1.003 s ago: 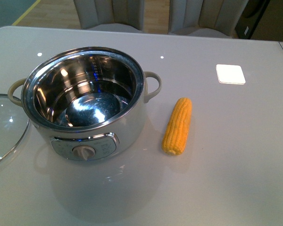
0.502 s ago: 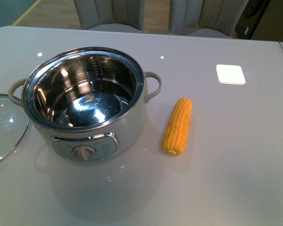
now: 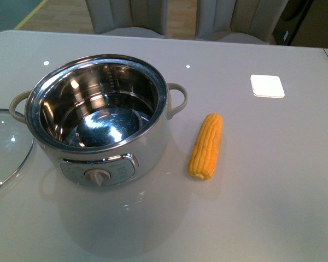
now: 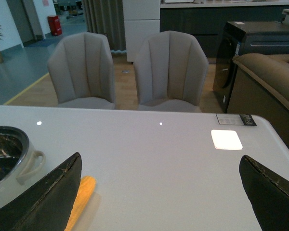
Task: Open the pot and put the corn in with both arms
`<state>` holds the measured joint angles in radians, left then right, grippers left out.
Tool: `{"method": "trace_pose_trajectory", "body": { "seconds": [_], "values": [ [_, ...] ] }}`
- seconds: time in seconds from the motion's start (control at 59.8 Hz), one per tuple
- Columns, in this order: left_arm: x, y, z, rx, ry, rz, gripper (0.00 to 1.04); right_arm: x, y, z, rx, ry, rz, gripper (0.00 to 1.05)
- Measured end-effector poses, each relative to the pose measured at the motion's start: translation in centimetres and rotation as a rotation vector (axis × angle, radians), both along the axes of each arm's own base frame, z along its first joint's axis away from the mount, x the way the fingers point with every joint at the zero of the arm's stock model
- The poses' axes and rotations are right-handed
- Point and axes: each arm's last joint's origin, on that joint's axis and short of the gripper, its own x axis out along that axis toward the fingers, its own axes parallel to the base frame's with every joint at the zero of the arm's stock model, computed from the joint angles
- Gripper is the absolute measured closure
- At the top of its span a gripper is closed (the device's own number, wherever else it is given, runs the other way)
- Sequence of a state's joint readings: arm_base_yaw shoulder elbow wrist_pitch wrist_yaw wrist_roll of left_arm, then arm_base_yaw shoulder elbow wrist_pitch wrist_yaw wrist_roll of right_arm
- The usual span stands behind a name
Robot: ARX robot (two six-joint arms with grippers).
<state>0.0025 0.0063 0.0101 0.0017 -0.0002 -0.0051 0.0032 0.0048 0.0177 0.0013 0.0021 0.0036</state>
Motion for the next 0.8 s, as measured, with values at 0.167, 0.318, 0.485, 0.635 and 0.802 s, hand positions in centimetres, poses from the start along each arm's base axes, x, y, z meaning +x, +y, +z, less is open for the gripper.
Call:
{"method": "trace_pose_trajectory", "body": {
  "seconds": [0.167, 0.318, 0.485, 0.635, 0.802],
  "values": [
    [0.0, 0.0, 0.0, 0.0, 0.0, 0.0, 0.52, 0.0, 0.0, 0.0, 0.0, 0.0, 0.0, 0.09],
    [0.0, 0.0, 0.0, 0.0, 0.0, -0.001, 0.25, 0.8, 0.0, 0.0, 0.261, 0.482, 0.007, 0.09],
    [0.0, 0.0, 0.0, 0.001, 0.0, 0.0, 0.06, 4.2, 0.3, 0.6, 0.417, 0.611, -0.04, 0.09],
    [0.0, 0.0, 0.0, 0.0, 0.0, 0.0, 0.07, 8.2, 2.3, 0.8, 0.391, 0.624, 0.008, 0.09],
    [0.0, 0.0, 0.0, 0.0, 0.0, 0.0, 0.07, 13.3, 4.3, -1.4, 0.253, 0.668, 0.018, 0.09]
  ]
}}
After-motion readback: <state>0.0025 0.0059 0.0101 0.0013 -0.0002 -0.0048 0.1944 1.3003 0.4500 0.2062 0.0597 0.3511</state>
